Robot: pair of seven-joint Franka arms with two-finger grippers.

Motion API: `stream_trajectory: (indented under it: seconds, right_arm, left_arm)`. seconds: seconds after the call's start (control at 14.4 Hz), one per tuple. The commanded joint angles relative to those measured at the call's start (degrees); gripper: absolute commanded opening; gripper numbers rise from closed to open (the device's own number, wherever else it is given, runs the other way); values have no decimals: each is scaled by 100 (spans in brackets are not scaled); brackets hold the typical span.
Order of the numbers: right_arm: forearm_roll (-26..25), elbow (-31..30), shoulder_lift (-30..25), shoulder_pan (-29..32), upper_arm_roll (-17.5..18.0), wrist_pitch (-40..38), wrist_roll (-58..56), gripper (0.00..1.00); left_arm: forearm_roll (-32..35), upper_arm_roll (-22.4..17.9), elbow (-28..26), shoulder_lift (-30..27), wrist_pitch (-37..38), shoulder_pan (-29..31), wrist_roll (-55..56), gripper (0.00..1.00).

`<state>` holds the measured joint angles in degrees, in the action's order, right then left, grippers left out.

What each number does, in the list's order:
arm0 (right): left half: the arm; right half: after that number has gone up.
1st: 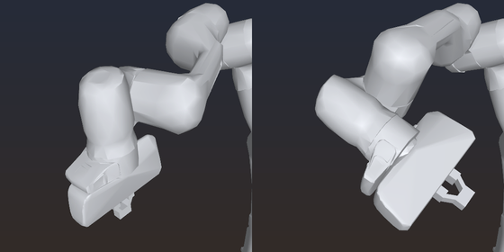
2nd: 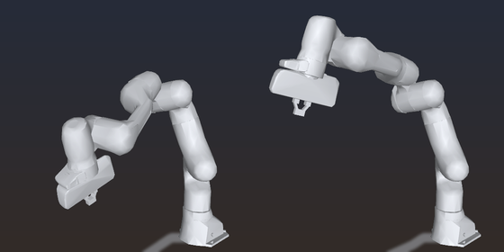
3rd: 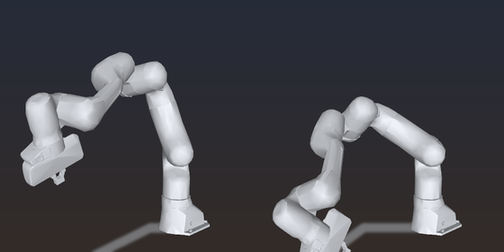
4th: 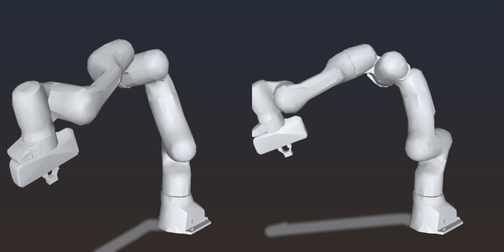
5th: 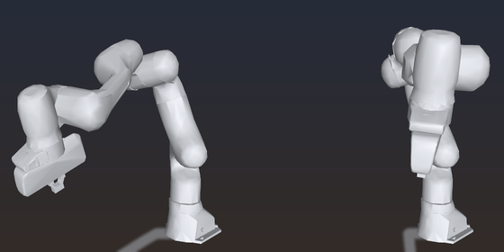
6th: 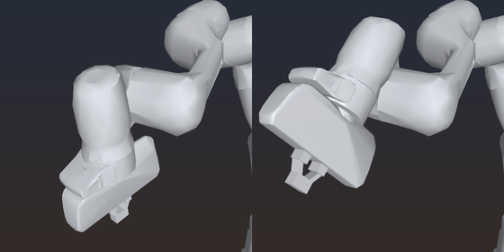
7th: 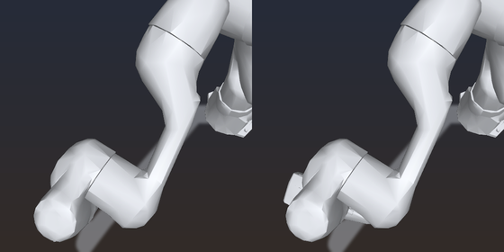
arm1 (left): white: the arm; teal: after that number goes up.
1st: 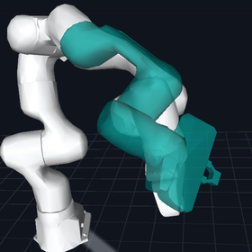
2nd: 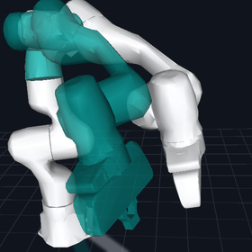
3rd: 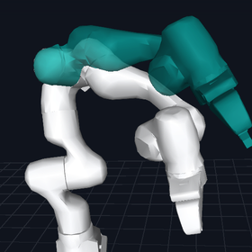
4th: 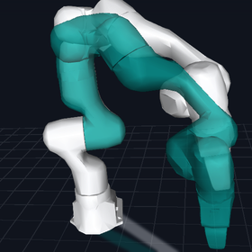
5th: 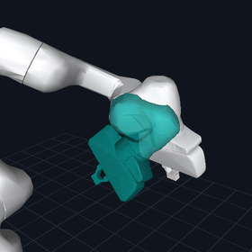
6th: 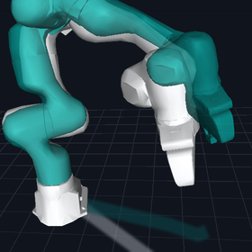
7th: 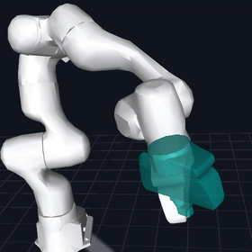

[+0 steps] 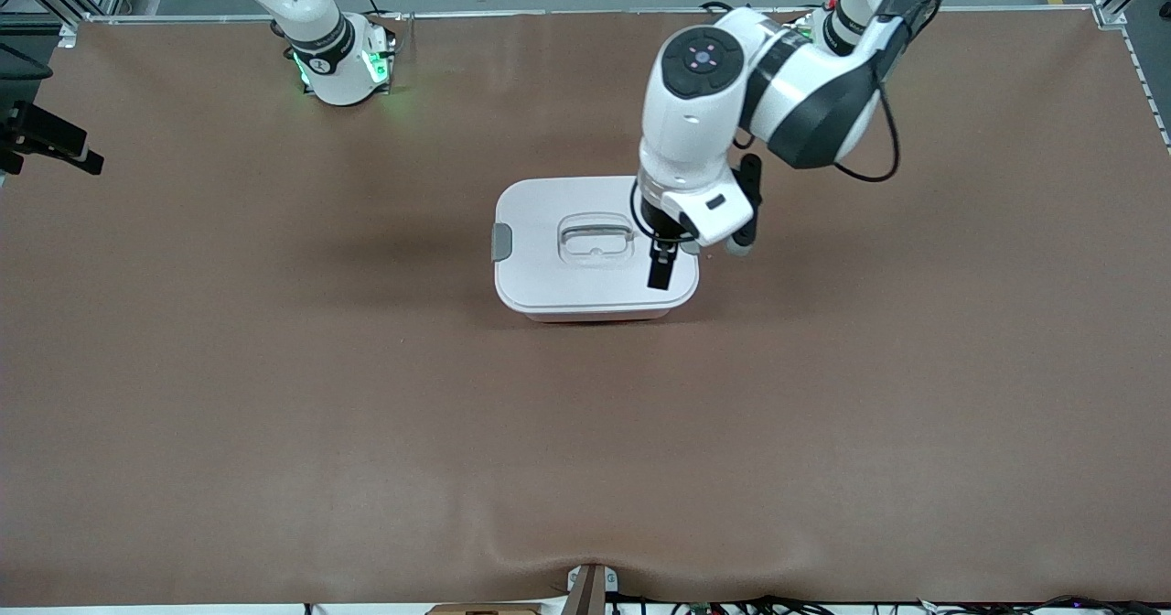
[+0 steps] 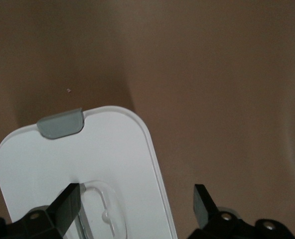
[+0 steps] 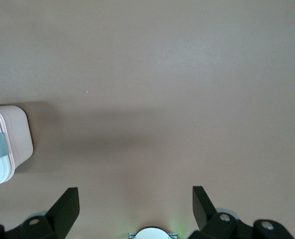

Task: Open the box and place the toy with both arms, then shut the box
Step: 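Open the left gripper and lift it off the lid handle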

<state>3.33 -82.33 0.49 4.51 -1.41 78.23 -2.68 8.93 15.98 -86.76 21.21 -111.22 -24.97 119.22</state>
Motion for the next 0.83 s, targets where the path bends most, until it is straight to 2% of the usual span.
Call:
stream_trajectory:
  seconds: [0.0,0.42,0.69,0.76]
  right_arm:
    - [80,15,21,24,27,-45,-4,100]
    - [89,24,30,33,27,-45,-4,100]
    - [89,24,30,33,27,-36,-4,100]
    - [89,24,30,33,27,-45,-13,100]
  left_arm:
    - [-84,19,36,-108,145,272,-662,100]
    - [-5,-51,98,-125,285,562,-1672,100]
    - [-31,-25,98,-152,478,1168,-3033,100]
    - [-66,88,80,-152,487,1474,-3376,100]
